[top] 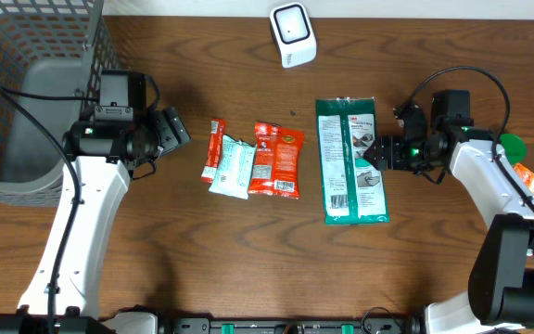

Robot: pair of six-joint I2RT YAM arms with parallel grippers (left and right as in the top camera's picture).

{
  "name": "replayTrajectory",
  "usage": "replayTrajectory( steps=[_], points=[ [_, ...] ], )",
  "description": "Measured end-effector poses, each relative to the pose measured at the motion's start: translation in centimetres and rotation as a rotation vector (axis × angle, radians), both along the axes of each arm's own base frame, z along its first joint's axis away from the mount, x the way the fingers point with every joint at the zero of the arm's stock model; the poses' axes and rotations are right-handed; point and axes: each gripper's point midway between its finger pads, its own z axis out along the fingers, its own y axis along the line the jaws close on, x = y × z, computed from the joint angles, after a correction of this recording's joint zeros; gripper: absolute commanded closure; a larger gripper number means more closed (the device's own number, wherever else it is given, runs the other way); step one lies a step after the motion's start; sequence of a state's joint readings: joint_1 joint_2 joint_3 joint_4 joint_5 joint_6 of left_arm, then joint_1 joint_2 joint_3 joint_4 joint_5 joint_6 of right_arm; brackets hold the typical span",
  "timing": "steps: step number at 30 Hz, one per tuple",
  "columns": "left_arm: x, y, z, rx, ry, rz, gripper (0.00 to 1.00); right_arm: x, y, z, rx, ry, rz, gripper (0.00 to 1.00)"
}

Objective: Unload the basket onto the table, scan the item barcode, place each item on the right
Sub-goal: 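Reach the right gripper left and grasp the glove packet's right edge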

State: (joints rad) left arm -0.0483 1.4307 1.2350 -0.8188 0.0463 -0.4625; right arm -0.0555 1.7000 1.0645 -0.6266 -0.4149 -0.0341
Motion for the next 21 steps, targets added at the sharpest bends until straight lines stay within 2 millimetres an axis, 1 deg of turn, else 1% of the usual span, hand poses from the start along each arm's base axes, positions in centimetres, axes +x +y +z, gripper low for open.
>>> replayTrajectory(
  steps=[11, 21],
  points=[
    [0.0, 0.0, 0.0, 0.0, 0.0, 0.0, 0.08, -0.02, 0.0, 0.0, 0.0, 0.001, 0.0, 0.21],
    [0.0, 0.0, 0.0, 0.0, 0.0, 0.0, 0.08, -0.02, 0.0, 0.0, 0.0, 0.001, 0.0, 0.2]
  ],
)
